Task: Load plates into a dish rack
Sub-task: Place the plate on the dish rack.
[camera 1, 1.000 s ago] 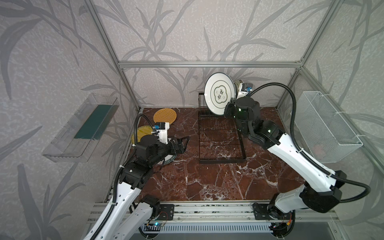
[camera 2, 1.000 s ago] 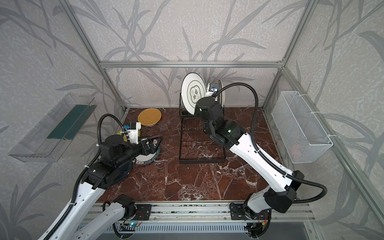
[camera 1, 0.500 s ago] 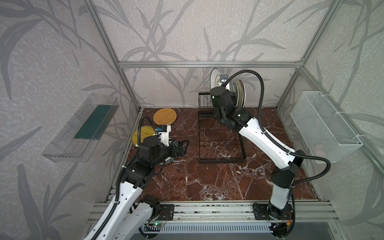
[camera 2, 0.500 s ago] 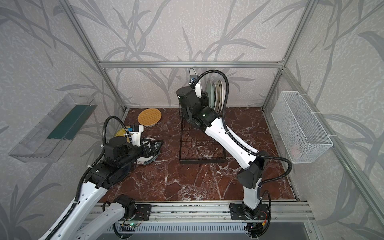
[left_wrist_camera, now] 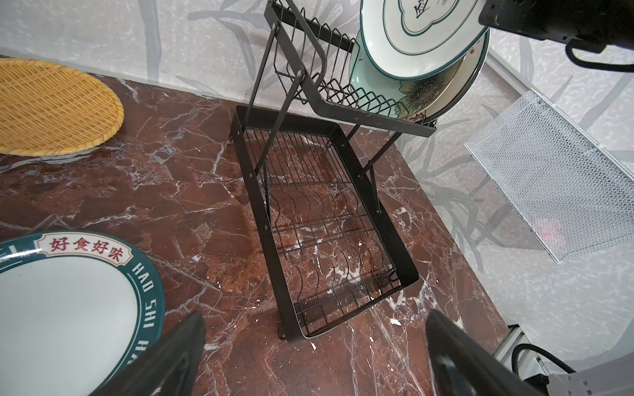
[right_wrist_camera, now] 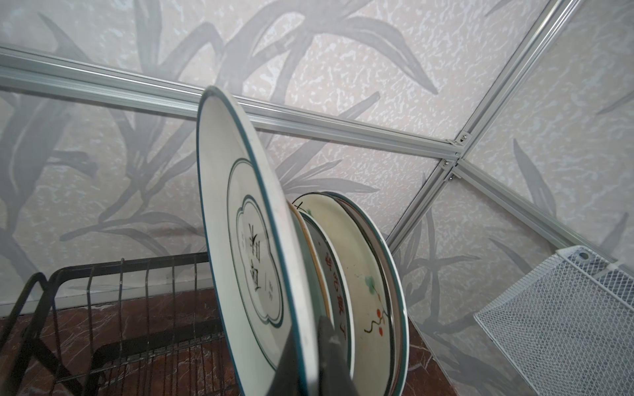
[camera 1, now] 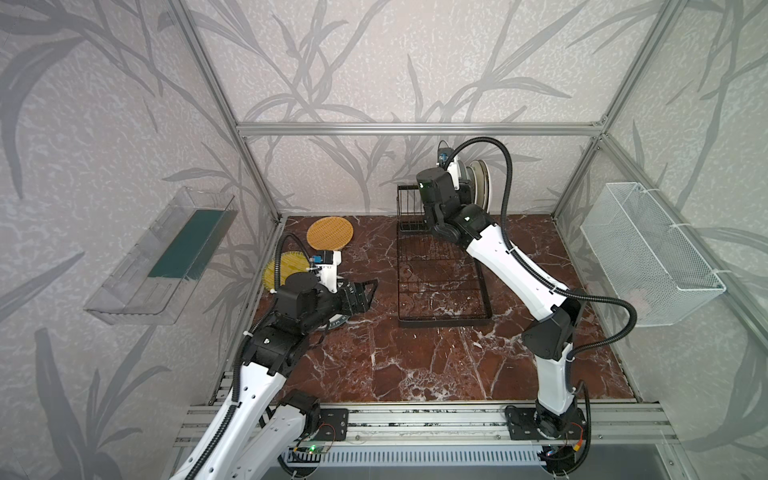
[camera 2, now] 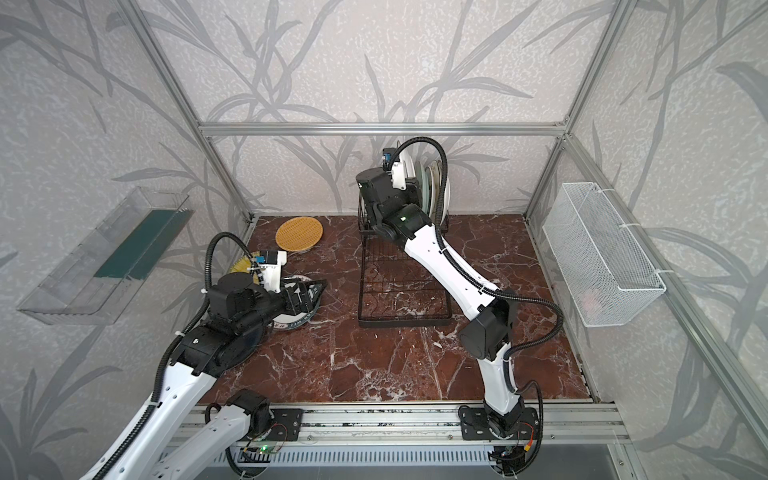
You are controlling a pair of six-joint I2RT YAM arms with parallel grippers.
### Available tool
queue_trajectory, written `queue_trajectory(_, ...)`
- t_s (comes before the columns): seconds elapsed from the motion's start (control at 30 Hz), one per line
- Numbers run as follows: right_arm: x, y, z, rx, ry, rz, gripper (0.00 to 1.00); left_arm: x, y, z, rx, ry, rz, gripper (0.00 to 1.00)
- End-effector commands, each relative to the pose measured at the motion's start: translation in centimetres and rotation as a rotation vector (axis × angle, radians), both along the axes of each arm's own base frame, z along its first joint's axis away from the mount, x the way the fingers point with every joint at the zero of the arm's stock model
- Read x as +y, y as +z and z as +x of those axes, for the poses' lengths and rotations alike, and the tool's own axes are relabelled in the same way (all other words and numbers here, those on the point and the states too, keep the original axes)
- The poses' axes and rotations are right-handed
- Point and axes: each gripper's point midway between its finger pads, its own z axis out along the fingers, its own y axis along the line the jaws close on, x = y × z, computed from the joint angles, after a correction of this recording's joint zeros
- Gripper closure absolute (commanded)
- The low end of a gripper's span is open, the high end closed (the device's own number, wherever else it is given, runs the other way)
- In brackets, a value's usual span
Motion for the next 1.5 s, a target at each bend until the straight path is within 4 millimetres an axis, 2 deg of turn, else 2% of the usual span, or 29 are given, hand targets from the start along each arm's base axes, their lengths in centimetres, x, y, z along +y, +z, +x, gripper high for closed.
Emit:
queue_trajectory(0.0, -1.0, 1.9, 0.0, -0.06, -0.054, 0.031, 1.0, -0.2, 0.3, -0.1, -0.018, -0.021, -0.018, 0.01)
queue_trajectory(0.4, -1.0, -0.2, 0.8, -0.02, -0.086, 0.034, 1.0, 0.0, 0.7, 0.1, -0.027, -0.02, -0.053, 0.01)
queue_trajectory(0.63, -1.2, -0.3, 0.9, -0.025, -0.111, 0.008, 1.0, 0.1, 0.7, 0.2, -0.026, -0.019, -0.055, 0.01)
queue_trajectory(0.77, -1.6, 0.8, 0.4, -0.056, -0.13, 0.012, 1.0, 0.1, 0.8, 0.2, -0.026, -0.019, -0.061, 0.01)
queue_trajectory(0.87, -1.6, 0.8, 0.4, -0.062, -0.128, 0.006, 1.0, 0.1, 0.8, 0.2, -0.027, -0.019, -0.065, 0.01)
queue_trajectory(1.2, -1.0, -2.1, 0.7, 0.006, -0.115, 0.016, 1.0, 0.1, 0.8, 0.2, -0.028, -0.022, -0.07, 0.01)
queue_trajectory(1.47, -0.5, -3.4, 0.7, 0.047, -0.092, 0.034, 1.0, 0.2, 0.8, 0.2, -0.028, -0.021, -0.071, 0.01)
